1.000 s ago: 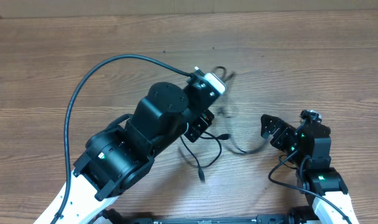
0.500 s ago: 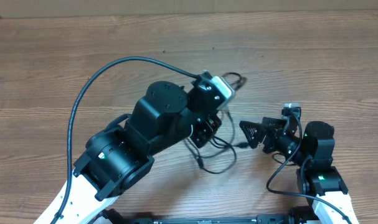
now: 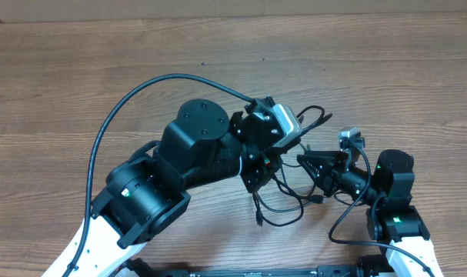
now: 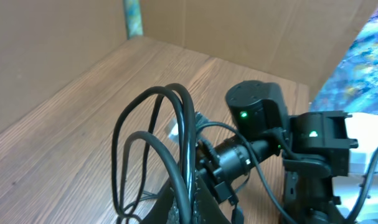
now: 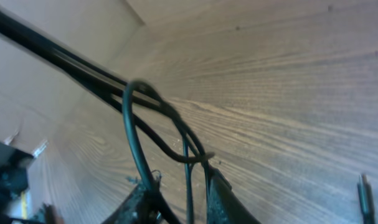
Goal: Untangle cables
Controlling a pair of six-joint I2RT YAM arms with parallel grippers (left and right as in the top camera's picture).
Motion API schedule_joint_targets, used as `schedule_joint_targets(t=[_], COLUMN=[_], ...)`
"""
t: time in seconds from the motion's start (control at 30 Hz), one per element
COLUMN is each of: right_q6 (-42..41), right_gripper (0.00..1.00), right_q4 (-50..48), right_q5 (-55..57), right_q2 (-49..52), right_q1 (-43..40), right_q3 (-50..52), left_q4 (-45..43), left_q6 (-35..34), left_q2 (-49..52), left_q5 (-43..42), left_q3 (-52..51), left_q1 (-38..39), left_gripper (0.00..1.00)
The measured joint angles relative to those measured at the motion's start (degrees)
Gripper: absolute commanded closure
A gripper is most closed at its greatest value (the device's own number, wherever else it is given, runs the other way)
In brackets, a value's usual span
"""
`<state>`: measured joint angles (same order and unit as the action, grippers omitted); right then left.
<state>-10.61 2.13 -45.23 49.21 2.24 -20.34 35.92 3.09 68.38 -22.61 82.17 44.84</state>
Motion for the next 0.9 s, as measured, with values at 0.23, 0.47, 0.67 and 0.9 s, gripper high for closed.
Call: schedule_joint_targets(t=[0.23, 0.47, 0.67, 0.9], right_q6=[0.4, 0.1, 0.1, -0.4], right_gripper=[0.96, 0.96, 0.96, 0.96], right_q4=[0.0, 1.8, 2.6, 3.0], right_q5=[-0.9, 0.5, 3.2, 3.7], right_q2=[0.0, 0.0, 0.1, 0.1], right_q1=[0.0, 0.0, 0.0, 0.0], right_q3=[0.0, 0.0, 0.0, 0.0], left_q4=[-1.2, 4.0, 13.8, 15.2], left_q6=[0.0, 0.0, 0.0, -2.6], left_q2=[0.0, 0.0, 1.2, 5.9], left_q5=[-4.9, 4.7, 30.2, 38.2], left_q3=[0.0, 0.1, 0.2, 0.2], left_q1=[0.0, 0.0, 0.0, 0.0], left_gripper=[0.95, 0.90, 0.96, 0.66])
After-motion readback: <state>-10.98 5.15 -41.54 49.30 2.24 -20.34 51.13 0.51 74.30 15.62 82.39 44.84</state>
